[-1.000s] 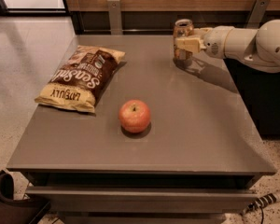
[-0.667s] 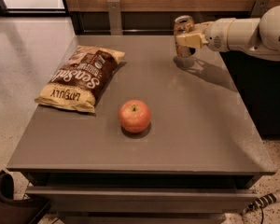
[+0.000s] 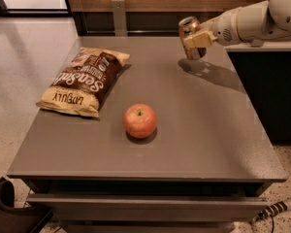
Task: Knock orange can over
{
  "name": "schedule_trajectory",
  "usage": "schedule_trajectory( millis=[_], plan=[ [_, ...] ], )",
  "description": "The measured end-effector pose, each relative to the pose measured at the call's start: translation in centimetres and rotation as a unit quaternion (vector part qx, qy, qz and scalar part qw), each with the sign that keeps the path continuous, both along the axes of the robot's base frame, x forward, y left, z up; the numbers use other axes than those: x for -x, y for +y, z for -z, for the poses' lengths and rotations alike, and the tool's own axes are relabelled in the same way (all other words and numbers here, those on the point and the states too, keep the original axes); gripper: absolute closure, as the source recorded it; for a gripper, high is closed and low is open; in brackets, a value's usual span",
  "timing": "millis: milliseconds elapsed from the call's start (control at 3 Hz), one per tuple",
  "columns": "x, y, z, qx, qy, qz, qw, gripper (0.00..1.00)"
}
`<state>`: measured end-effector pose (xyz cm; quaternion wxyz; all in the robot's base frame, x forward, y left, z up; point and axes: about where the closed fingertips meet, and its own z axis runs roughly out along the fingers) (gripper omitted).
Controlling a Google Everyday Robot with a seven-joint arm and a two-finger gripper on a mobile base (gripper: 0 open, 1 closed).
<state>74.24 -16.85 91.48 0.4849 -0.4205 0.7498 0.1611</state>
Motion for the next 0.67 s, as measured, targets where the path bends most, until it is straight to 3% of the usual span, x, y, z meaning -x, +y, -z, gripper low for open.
schedule_trajectory(
  millis=[667],
  plan=[
    [1.47,-0.33,0.31,0.08,0.044,-0.01,0.9957,1.0]
  ],
)
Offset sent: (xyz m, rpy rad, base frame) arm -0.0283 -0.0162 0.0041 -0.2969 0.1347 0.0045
